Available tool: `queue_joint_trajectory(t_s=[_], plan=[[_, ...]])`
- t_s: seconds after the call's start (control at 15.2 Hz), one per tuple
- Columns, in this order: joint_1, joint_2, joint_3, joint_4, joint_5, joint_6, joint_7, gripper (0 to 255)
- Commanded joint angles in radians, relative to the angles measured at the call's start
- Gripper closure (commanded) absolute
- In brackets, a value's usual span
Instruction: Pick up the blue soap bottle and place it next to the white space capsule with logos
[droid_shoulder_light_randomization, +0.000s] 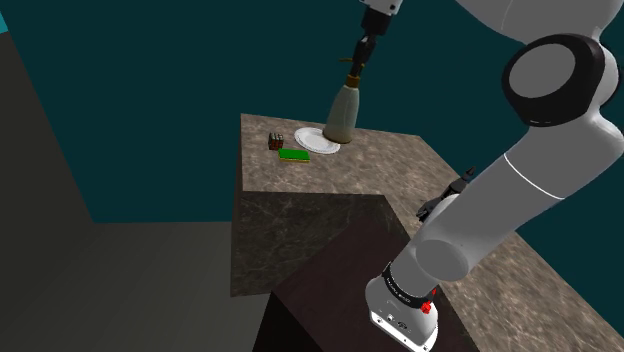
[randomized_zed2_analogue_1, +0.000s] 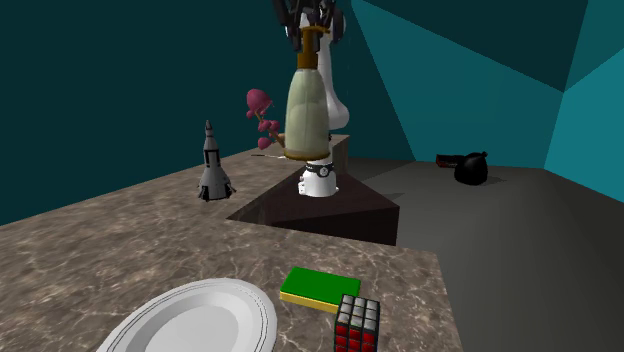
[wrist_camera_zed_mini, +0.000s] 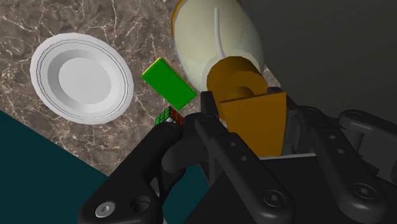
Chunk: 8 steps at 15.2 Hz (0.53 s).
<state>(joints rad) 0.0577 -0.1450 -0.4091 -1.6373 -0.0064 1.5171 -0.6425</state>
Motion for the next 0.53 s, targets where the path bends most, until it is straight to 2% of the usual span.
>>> queue_joint_trajectory(t_s=[0.0,0.46], plan=[[0.000,0.011,-0.002,0.043,0.004,-0.033,-0.003,255],[-0.003,0.061,-0.012,0.196,0.024,-0.140,-0.014,255]])
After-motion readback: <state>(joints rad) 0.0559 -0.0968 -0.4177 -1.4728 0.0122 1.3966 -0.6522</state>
